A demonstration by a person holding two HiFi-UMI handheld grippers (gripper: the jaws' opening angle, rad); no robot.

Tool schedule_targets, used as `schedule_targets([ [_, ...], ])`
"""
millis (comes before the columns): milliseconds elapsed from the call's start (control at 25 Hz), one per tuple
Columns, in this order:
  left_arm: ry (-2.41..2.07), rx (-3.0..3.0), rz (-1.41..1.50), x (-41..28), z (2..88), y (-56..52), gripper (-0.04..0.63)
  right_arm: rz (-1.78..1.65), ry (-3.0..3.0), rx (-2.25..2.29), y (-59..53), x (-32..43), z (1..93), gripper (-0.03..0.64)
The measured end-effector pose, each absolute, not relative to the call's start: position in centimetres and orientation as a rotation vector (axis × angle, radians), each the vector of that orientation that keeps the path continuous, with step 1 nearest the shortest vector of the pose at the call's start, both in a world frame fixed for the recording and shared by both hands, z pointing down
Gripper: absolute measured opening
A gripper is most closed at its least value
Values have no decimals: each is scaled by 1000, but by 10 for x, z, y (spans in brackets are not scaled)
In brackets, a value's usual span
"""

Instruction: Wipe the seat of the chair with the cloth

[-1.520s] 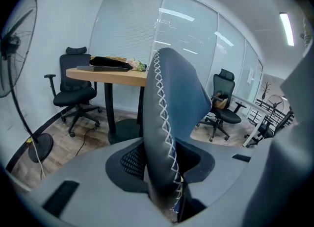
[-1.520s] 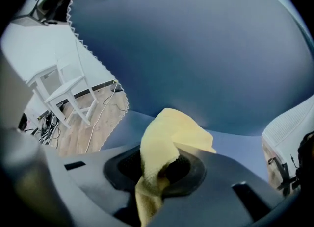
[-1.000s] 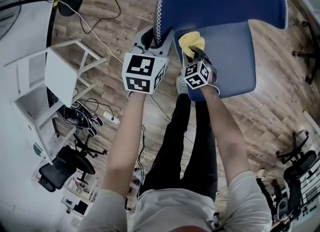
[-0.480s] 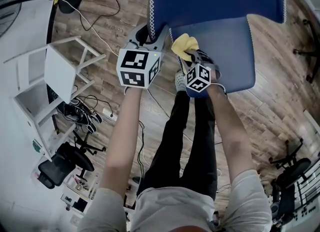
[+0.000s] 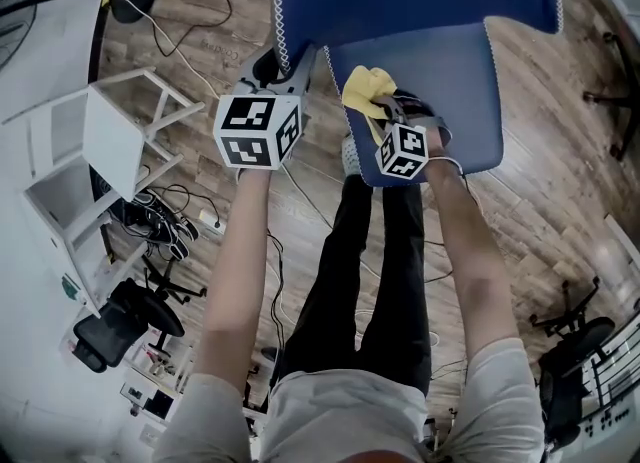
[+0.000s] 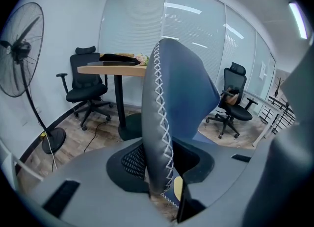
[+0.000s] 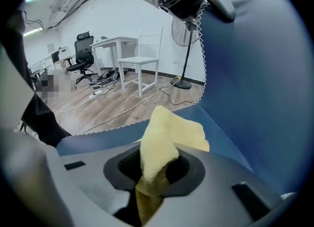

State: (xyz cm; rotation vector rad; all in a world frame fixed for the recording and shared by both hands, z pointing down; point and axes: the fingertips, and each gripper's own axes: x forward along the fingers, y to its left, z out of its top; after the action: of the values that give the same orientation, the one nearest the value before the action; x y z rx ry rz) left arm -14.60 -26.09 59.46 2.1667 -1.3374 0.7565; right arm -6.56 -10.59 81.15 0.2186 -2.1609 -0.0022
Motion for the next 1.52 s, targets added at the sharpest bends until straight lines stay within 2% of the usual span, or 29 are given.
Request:
schedule_targets([
  [1520,-1520,2036,781,-157,596,-264,132,6,-2105,368,-139,118,820,84],
])
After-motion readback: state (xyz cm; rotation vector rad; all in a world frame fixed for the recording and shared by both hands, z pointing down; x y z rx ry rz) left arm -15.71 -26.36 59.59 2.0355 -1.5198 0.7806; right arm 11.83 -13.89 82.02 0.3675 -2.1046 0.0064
